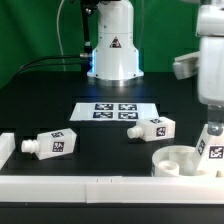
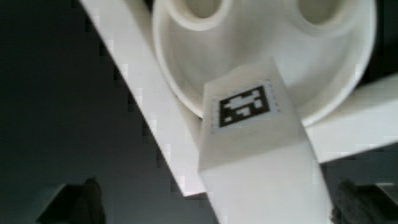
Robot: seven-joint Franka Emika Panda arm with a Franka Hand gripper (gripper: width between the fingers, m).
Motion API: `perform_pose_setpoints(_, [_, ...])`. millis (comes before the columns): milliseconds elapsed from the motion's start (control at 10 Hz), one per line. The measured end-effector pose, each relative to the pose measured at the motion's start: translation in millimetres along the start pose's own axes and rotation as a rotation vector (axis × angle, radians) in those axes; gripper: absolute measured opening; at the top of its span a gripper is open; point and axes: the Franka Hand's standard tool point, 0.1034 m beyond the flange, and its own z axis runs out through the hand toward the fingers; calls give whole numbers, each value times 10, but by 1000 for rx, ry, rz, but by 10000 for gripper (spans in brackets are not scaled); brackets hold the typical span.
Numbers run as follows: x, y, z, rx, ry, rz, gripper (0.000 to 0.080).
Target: Assemble stool
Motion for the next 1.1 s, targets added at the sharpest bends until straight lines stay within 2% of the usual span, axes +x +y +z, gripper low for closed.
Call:
perform_pose_setpoints(200, [71,2,6,-10,-42,-184,649])
perform_pose_setpoints(500, [135,35,19,-6,-84,-358,649])
perform_pose_setpoints(700, [116,56,13,-9,-84,-321,649])
perform_pose_setpoints(900, [28,95,-93,-14,-78,-208,649])
perform_pose_setpoints(1100, [-21,59,-107,-12,-81,-112,649])
